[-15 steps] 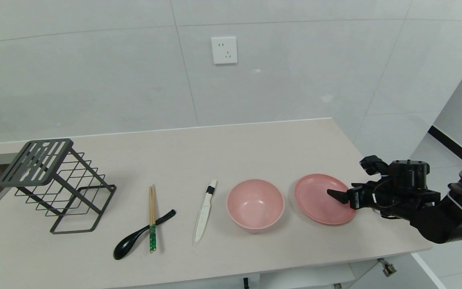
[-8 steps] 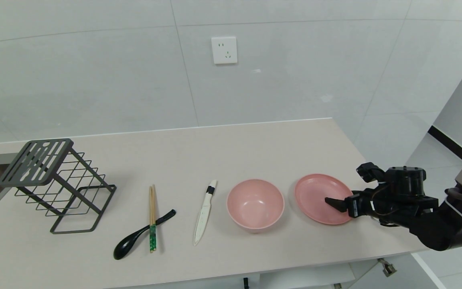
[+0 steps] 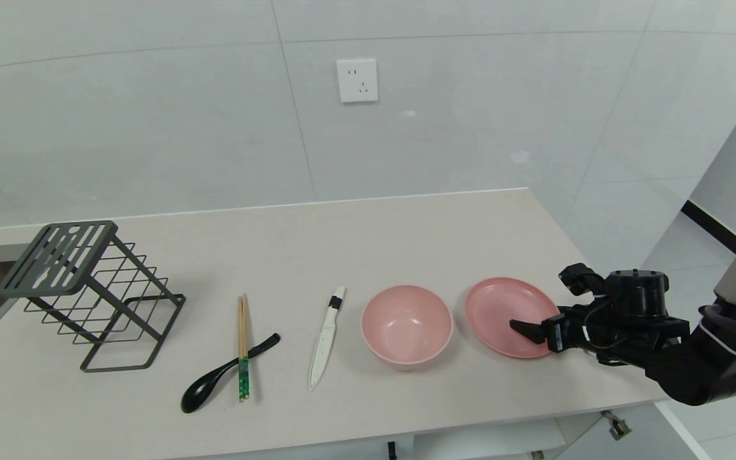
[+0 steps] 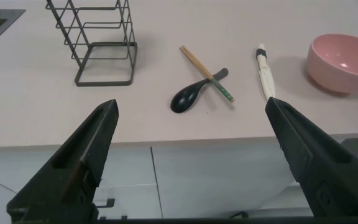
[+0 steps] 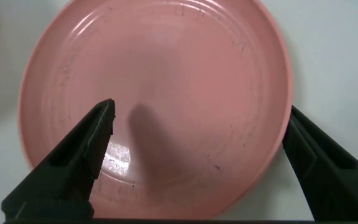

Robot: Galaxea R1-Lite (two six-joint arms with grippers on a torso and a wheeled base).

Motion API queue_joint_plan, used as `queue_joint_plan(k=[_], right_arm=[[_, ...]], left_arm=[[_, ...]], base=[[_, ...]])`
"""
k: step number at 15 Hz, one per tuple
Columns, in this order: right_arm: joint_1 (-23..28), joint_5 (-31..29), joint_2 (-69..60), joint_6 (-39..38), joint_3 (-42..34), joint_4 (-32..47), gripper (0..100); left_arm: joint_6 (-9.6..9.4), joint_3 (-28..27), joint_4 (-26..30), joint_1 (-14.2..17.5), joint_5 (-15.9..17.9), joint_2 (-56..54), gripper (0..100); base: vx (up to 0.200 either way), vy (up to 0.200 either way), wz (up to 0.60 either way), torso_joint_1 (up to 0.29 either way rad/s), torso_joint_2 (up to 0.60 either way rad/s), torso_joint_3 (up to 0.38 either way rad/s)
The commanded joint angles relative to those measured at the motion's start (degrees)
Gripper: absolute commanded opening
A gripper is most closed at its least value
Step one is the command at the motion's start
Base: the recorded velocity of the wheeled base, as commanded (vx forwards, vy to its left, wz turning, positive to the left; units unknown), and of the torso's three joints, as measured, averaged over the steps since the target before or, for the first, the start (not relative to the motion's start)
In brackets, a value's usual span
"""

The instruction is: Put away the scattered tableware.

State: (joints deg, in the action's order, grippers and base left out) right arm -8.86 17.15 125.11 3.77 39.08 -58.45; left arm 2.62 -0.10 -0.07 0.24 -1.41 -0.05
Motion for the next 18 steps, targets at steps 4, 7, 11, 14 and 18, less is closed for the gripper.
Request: queue_joint_plan(k=[4,7,11,14,18], right_arm=[[0.1,-0.7,0.6,-0.3,0.7,0.4,0],[2.7,-1.9,1.0,-0.9,0.5,0.4,0],[2.6,-1.9,-1.6,-1.0,0.8,-0.6,0],[2.5,-1.8,-8.3,-1.2,0.3,-1.9,0],[2.5,-1.8,-18.3,-1.9,-5.3,-4.4,0]], left_arm=[[0.02,0.0,0.0,0.0,0.0,0.0,100],[0.02,0.0,-0.1,0.0,0.0,0.0,100],[-0.07,0.0,-0.1,0.0,0.1,0.0,100],[-0.16,0.0,-0.2,0.0,0.2,0.0,100],[-0.51,0.1,-8.1,0.0,2.6,0.0,100]], base=[[0.000,0.000,0.00,0.000,0.00,0.000],[0.000,0.000,0.00,0.000,0.00,0.000],[0.000,0.000,0.00,0.000,0.00,0.000],[0.000,0.000,0.00,0.000,0.00,0.000],[0.000,0.000,0.00,0.000,0.00,0.000]])
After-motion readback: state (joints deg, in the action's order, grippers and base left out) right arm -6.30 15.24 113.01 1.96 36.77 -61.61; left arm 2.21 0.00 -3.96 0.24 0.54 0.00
